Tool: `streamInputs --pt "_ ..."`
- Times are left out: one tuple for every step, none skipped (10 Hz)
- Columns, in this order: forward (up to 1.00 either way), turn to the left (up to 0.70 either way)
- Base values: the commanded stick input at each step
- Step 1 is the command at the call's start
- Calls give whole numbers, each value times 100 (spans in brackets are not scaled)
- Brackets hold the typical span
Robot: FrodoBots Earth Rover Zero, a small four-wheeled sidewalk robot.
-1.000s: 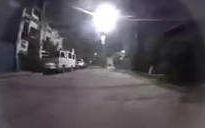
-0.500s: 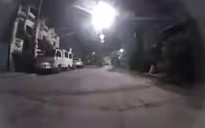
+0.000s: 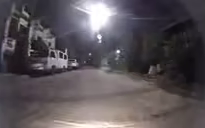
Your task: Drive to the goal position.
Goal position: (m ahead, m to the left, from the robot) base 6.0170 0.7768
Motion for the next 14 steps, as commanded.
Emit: streamInputs --pt "70 -35" --pt "70 -35" --pt "70 -35" --pt "70 -35" --pt "70 -35" --pt "70 -35" --pt "70 -35" --pt "70 -35" --pt "70 0" --pt "70 0" --pt "70 0" --pt "70 0" --pt "70 0" --pt "70 0"
